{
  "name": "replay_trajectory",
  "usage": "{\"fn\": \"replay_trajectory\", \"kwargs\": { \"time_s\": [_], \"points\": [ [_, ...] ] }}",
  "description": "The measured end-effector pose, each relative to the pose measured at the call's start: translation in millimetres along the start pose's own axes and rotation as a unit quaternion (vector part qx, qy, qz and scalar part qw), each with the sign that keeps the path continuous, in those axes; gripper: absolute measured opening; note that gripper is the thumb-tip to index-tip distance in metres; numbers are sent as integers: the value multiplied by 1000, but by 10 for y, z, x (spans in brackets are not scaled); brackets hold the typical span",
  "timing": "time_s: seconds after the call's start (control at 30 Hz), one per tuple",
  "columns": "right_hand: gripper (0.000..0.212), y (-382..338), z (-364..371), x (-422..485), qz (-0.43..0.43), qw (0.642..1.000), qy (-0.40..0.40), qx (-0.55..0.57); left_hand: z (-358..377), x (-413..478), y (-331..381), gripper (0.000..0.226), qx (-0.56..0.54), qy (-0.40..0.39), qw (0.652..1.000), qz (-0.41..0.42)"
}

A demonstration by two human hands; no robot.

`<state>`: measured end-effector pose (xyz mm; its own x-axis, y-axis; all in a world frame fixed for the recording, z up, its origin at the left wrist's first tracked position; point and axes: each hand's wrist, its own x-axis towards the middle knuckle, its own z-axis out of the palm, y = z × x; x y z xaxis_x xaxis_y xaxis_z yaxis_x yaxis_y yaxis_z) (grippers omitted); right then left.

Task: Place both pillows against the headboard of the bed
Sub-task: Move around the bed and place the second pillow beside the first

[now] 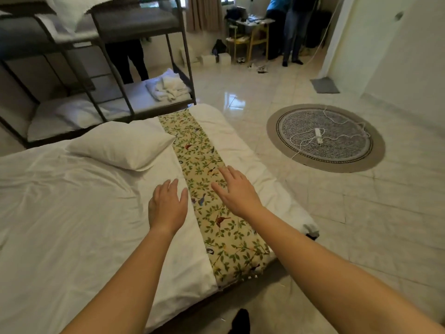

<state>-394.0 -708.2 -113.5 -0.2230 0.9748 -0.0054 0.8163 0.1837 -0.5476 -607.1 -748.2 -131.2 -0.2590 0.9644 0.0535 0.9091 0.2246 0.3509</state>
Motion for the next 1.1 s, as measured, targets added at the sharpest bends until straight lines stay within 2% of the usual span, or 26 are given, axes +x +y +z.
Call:
{"fn": "replay_trajectory", "kwargs": {
  "time_s": [0.47,0.77,0.97,1.1],
  "points": [
    [73,1029,-669,1293,-11,1000,-12,-11,447,1274,1229,60,-1,-1,1000,-12],
    [72,1997,-1122,2243,-109,991,-66,-29,956,1780,2170,62,-9,46,993,-109],
    [72,2697,-1604,2647,-195,971,-128,-53,1222,1774,3087,65,-18,81,974,-212],
    [71,2933,-1847,2862,-234,960,-149,-51,1260,1757,3494,64,-4,110,961,-252]
  ]
}}
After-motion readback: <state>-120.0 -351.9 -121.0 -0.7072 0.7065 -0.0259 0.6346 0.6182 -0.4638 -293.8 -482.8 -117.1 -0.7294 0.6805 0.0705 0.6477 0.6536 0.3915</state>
